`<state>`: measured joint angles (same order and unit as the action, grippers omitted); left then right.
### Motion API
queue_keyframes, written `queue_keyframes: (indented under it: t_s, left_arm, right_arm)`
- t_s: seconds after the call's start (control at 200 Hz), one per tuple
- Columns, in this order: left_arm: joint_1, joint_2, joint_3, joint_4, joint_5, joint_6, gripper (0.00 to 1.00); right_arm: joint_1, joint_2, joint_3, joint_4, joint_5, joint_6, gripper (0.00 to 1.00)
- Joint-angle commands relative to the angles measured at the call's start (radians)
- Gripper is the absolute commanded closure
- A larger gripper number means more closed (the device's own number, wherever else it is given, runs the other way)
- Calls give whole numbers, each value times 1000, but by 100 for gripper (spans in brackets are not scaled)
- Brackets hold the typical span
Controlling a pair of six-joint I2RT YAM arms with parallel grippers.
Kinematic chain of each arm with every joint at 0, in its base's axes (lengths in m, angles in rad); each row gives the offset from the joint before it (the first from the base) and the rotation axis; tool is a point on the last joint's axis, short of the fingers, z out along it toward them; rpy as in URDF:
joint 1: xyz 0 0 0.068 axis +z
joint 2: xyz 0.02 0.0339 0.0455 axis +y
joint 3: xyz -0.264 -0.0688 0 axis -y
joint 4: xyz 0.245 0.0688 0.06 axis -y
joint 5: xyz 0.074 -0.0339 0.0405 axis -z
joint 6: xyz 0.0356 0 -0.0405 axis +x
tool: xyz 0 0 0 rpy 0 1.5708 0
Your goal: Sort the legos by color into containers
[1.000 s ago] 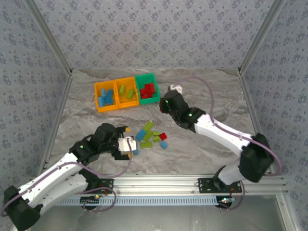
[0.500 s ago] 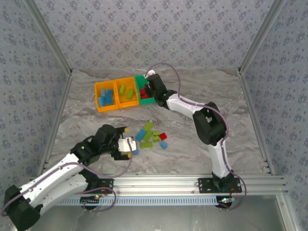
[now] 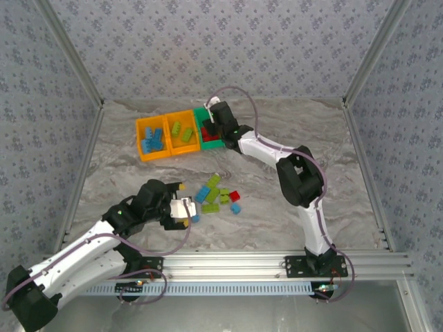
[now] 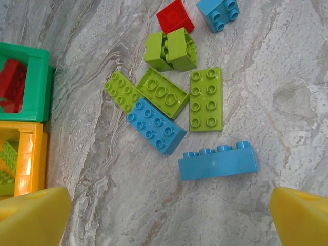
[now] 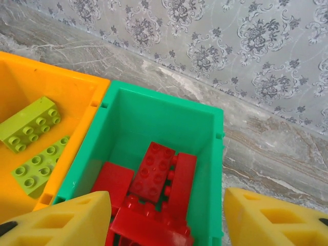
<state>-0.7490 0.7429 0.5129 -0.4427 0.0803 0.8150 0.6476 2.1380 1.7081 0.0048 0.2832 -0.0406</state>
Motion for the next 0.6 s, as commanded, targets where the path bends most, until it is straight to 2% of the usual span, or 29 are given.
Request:
queue_keyframes:
  t_s: [0.0,0.135,0.22,0.325,0.41,0.5,0.595]
  left_arm:
    - [-7,10,-1,35,-10,-12,1]
    - [-3,9,33,93,-35,-160,1]
    - [-1,22,78,142,-80,-327,1]
    - [-2,65,166,141,-206,-584,1]
    - [-2,106,256,39,-310,-840,1]
    - [-4,145,326,-75,-360,-1104,1]
    - [-7,173,312,-151,-416,-1419,3]
  right_arm:
    - [3,-149,-37,-61,-10,24,35]
    - [0,-341,-132,-224,-55,69,26]
    - [-3,-490,-216,-344,-133,106,22]
    - [-3,-700,-384,-404,-261,159,11]
    - [1,-867,-522,-436,-364,220,1]
    - [0,-1020,-659,-457,-488,284,0]
    - [1,-1127,-771,-439,-594,363,0]
